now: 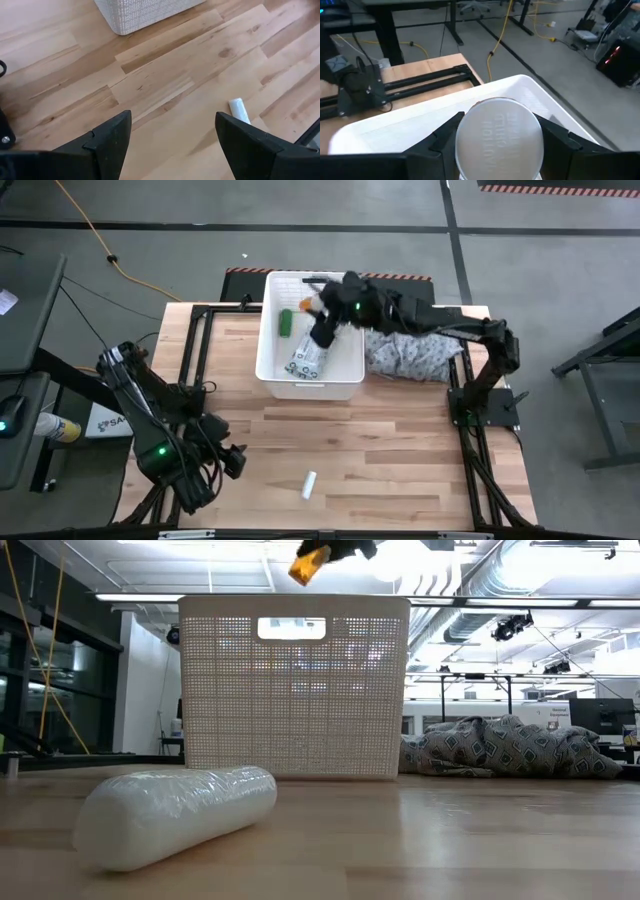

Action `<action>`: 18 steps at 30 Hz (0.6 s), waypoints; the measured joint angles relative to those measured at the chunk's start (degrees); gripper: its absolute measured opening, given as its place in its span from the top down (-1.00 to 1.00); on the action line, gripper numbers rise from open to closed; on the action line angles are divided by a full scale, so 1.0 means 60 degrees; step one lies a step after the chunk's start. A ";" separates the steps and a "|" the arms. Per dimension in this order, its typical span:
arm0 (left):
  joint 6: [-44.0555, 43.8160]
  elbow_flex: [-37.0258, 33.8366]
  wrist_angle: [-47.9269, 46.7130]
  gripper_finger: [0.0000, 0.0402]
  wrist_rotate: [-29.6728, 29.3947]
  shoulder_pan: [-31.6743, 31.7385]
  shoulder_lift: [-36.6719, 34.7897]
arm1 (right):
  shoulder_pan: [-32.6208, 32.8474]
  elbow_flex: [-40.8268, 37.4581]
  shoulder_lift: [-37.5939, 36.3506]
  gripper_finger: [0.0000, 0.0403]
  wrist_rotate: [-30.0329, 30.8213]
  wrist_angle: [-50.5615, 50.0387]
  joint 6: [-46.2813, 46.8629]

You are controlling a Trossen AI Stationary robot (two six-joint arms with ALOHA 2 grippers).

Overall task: Pick & place medical supplies in basket/bin
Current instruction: Put the orange pill bottle into the white laundry organizer

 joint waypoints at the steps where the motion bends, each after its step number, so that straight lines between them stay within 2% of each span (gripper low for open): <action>1: -0.0099 0.0000 -0.0012 -0.59 -0.0006 0.0000 0.0029 | -0.0201 0.0000 0.0000 0.08 -0.0256 0.0000 0.0002; 4: -0.0398 0.0000 -0.0024 -0.59 -0.0019 0.0000 0.0066 | -0.0705 0.0000 0.0018 0.08 -0.1007 0.0005 0.0049; 11: -0.0918 0.0000 -0.0084 -0.59 -0.0540 0.0004 0.0063 | -0.1269 0.0007 0.0339 0.08 -0.1978 0.0197 0.0045; 18: -0.1244 0.0000 -0.0099 -0.59 -0.0773 0.0004 0.0063 | -0.1411 0.0007 0.1332 0.08 -0.2268 0.0366 -0.0506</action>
